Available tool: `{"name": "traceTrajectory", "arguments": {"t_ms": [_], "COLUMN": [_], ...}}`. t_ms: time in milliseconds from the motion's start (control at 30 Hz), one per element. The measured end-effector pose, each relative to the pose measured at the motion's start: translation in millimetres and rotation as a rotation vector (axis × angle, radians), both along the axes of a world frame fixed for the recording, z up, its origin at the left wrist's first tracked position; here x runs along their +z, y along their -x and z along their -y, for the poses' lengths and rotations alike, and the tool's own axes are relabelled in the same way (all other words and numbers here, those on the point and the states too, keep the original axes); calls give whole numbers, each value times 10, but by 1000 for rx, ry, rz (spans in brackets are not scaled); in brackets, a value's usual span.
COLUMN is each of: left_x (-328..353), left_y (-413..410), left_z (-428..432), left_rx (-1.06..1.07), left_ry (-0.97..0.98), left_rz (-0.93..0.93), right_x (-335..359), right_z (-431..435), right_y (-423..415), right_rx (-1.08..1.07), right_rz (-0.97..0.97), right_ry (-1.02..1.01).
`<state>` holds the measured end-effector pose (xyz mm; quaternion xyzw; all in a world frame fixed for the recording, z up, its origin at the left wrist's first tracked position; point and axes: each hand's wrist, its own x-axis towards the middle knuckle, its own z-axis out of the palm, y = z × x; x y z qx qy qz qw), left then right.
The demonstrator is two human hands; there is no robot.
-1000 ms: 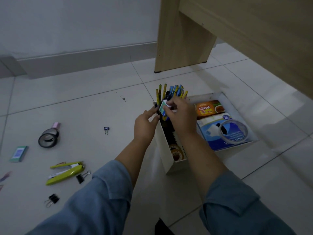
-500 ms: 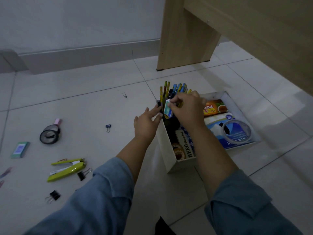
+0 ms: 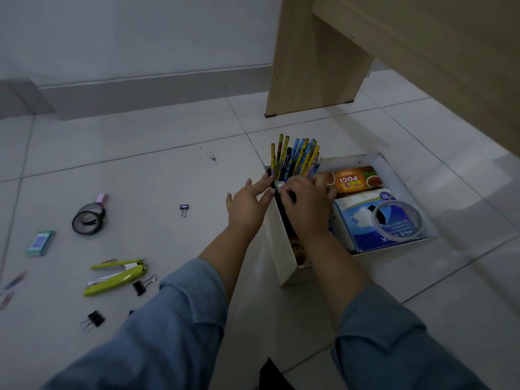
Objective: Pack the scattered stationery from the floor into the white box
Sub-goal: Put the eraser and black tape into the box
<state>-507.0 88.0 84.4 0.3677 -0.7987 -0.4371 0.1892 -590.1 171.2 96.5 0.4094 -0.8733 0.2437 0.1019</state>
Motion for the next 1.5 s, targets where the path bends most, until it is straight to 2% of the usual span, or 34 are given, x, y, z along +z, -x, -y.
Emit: {"name": "traceTrajectory", "arguments": {"t_ms": [100,233,333,500,567,667,733,833,1000,1167,1333,1500], "left_x": [9,0,-26,-26,-11,-4,-21,-109,-380,-660,-825,-914], "left_y": [-11,-41,-52,-60,-113,-277,-430,-737,-1434,-2174,-2740,-2933], "left_z": [15,14,-12,-27,-20,19,81,233,614,1000,1419,1687], "left_rx": [-11,-10,-4,-33,20,150,225,329,576,782,946,1034], "left_ry": [-17,-39,-43,-72,-100,-137,-152,-134,-120,-65,64,33], "left_rz": [5,-23,-10,-39,-103,-215,-257,-258,-205,-137,9,207], "right_x": [-1,84,65,75,149,286,333,260,-259,-789,-898,-916], "right_z": [2,-50,-66,-28,21,142,290,543,867,1237,2025,2852], "right_y": [10,-6,-39,-35,-24,-147,-338,-708,-1272,-1688,-2005,-2187], "right_rx": [104,112,98,80,69,79,149,295,402,469,614,819], "right_rz": [16,139,169,143,145,155,180,281,472,633,553,379], "right_ry": [-9,193,122,116,144,296,403,446,275,17,-149,-515]}}
